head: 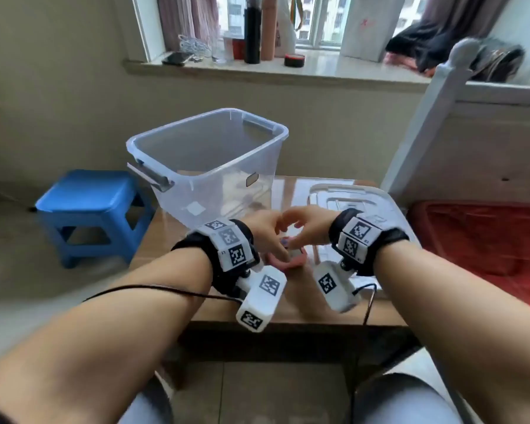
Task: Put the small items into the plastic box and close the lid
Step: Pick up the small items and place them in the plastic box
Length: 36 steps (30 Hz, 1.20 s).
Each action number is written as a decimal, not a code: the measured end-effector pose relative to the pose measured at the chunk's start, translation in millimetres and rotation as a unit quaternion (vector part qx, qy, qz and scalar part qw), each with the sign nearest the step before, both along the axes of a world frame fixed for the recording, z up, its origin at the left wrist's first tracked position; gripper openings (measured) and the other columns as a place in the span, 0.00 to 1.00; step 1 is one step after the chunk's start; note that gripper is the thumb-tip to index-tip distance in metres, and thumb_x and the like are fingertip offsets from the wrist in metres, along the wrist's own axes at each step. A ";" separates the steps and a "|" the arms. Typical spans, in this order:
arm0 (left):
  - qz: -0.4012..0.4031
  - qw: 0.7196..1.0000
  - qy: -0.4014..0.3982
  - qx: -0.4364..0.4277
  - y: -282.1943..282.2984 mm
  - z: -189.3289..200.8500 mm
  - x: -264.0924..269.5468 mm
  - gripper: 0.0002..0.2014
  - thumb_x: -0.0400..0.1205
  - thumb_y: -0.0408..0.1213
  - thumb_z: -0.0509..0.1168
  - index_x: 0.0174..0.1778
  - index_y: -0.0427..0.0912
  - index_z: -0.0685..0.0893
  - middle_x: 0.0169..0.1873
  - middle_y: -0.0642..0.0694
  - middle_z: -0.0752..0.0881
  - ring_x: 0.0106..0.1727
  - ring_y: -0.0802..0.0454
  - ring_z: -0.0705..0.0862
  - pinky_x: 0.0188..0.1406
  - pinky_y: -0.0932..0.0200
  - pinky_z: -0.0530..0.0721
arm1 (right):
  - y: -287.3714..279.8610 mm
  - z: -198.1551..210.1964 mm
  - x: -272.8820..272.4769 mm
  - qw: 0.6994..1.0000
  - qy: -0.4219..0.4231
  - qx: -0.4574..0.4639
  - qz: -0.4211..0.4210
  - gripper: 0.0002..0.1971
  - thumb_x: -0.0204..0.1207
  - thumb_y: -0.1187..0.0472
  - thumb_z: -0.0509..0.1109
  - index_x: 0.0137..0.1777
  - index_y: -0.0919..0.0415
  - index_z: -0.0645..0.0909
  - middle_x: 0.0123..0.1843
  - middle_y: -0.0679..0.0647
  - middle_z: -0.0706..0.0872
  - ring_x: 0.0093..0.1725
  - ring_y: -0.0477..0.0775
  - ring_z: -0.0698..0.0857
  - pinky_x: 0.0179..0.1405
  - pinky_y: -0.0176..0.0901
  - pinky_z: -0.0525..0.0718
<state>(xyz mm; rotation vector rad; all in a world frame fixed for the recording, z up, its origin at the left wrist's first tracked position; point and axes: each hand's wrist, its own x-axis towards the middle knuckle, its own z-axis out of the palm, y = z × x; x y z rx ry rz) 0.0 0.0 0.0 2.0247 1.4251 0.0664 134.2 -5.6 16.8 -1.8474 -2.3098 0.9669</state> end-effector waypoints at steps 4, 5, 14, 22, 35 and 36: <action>0.021 0.992 0.115 0.052 -11.2 -18.2 -0.3 0.37 0.55 0.52 0.80 0.62 0.54 0.78 0.57 0.54 0.86 0.63 0.48 0.83 0.67 0.49 0.73 | -15.5 -17.7 -3.6 0.998 -0.037 -0.041 0.008 0.33 0.65 0.64 0.78 0.72 0.55 0.74 0.68 0.50 0.82 0.68 0.54 0.80 0.66 0.46 0.78; 0.026 0.989 0.129 0.065 -11.0 -23.1 0.8 0.38 0.54 0.54 0.79 0.61 0.56 0.77 0.58 0.54 0.87 0.63 0.47 0.82 0.66 0.49 0.71 | -14.1 -23.4 -4.0 0.999 -0.030 -0.043 0.001 0.34 0.64 0.64 0.78 0.72 0.54 0.73 0.69 0.49 0.82 0.68 0.53 0.80 0.67 0.46 0.78; 0.077 0.984 -0.048 0.154 -11.2 21.5 4.2 0.29 0.67 0.52 0.75 0.61 0.44 0.78 0.59 0.46 0.86 0.59 0.46 0.84 0.58 0.54 0.80 | -0.7 27.2 4.9 0.991 -0.043 0.122 -0.030 0.26 0.58 0.62 0.81 0.58 0.60 0.82 0.48 0.54 0.84 0.50 0.55 0.83 0.50 0.43 0.81; 0.100 0.953 -0.098 0.267 1.6 100.9 -20.6 0.24 0.70 0.43 0.75 0.61 0.48 0.77 0.57 0.45 0.86 0.58 0.44 0.84 0.56 0.53 0.83 | 17.9 98.8 -17.0 0.965 0.075 0.248 -0.041 0.26 0.55 0.60 0.82 0.56 0.57 0.83 0.51 0.55 0.86 0.52 0.57 0.85 0.59 0.52 0.85; 0.243 0.944 -0.090 0.202 9.1 89.4 -121.4 0.30 0.67 0.45 0.78 0.64 0.43 0.78 0.57 0.42 0.87 0.56 0.44 0.86 0.50 0.51 0.85 | 30.7 68.2 -120.3 0.966 0.114 0.231 -0.009 0.16 0.76 0.59 0.69 0.63 0.55 0.83 0.54 0.57 0.89 0.53 0.59 0.86 0.51 0.43 0.81; 0.249 0.943 -0.099 0.195 9.9 87.1 -123.6 0.33 0.67 0.47 0.78 0.66 0.43 0.77 0.58 0.43 0.86 0.56 0.44 0.86 0.51 0.51 0.86 | 30.3 67.2 -121.0 0.970 0.092 0.224 -0.003 0.15 0.77 0.58 0.67 0.63 0.56 0.83 0.57 0.57 0.88 0.57 0.60 0.85 0.56 0.42 0.79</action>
